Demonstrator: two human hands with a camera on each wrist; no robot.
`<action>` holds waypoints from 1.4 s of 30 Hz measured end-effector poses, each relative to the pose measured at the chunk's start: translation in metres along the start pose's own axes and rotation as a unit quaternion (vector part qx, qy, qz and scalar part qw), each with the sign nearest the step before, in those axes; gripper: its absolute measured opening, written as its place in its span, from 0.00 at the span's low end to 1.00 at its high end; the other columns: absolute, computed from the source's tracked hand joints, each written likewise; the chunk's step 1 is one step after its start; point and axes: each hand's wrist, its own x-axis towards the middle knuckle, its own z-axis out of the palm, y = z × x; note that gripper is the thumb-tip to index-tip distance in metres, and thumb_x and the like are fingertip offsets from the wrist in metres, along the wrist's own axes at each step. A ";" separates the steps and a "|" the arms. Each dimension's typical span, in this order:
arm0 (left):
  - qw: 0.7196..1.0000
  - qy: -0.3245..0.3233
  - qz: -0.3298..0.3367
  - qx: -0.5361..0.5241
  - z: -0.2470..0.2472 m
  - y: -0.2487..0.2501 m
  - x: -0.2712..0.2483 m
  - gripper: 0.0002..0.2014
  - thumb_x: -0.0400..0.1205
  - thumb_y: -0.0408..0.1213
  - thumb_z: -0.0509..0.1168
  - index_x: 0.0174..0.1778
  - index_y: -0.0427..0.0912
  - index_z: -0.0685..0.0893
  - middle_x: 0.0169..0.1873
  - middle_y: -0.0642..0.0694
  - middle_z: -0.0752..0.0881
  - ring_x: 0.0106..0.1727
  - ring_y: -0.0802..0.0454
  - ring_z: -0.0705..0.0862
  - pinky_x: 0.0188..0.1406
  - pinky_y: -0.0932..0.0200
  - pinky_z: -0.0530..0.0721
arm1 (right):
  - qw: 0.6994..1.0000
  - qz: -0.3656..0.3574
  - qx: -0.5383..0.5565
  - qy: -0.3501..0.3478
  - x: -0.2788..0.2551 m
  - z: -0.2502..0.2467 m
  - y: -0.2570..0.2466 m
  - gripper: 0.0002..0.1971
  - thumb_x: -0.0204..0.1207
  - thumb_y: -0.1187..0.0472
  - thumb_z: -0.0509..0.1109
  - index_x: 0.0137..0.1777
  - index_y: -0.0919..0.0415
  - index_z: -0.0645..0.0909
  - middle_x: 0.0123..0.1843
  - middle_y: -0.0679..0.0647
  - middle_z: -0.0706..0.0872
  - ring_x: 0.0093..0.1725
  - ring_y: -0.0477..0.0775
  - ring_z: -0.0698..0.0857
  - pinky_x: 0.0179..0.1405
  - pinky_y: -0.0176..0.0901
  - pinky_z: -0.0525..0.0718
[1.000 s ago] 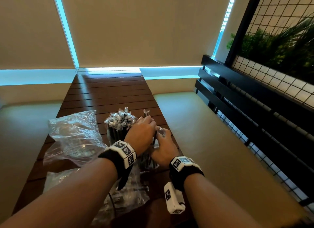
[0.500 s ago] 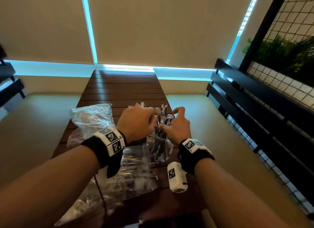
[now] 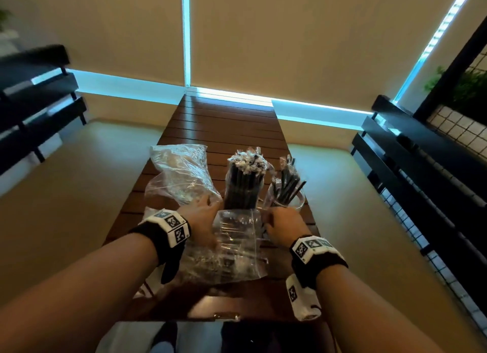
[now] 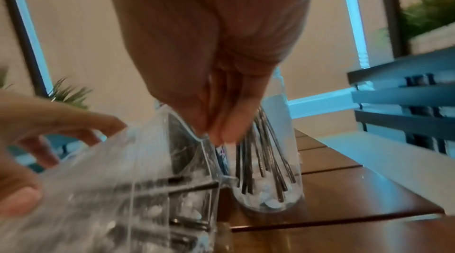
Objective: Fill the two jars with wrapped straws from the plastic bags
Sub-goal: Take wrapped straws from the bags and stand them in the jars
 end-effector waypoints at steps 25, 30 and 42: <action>0.993 -0.078 0.009 -0.083 0.038 -0.018 0.007 0.73 0.56 0.48 0.88 0.86 0.51 0.41 0.79 0.40 0.61 0.77 0.36 0.71 0.73 0.43 0.77 | 0.981 -0.060 -0.097 -0.159 0.074 0.124 -0.038 0.33 0.64 0.35 0.73 0.67 0.47 0.75 0.61 0.49 0.82 0.58 0.58 0.86 0.55 0.54 0.85; 0.993 -0.076 0.015 -0.088 0.038 -0.020 0.007 0.73 0.57 0.49 0.88 0.86 0.52 0.39 0.81 0.40 0.57 0.79 0.36 0.68 0.75 0.44 0.75 | 0.965 -0.110 -0.128 -0.200 0.150 0.234 0.045 0.46 0.49 0.24 0.69 0.72 0.31 0.68 0.67 0.47 0.79 0.59 0.62 0.85 0.56 0.65 0.82; 0.993 -0.060 0.006 -0.103 0.045 -0.037 0.001 0.67 0.57 0.56 0.86 0.86 0.48 0.50 0.79 0.43 0.63 0.79 0.40 0.68 0.77 0.44 0.72 | 0.960 -0.050 -0.164 -0.221 0.042 0.065 -0.068 0.25 0.74 0.54 0.75 0.71 0.59 0.78 0.67 0.61 0.83 0.64 0.64 0.83 0.62 0.50 0.83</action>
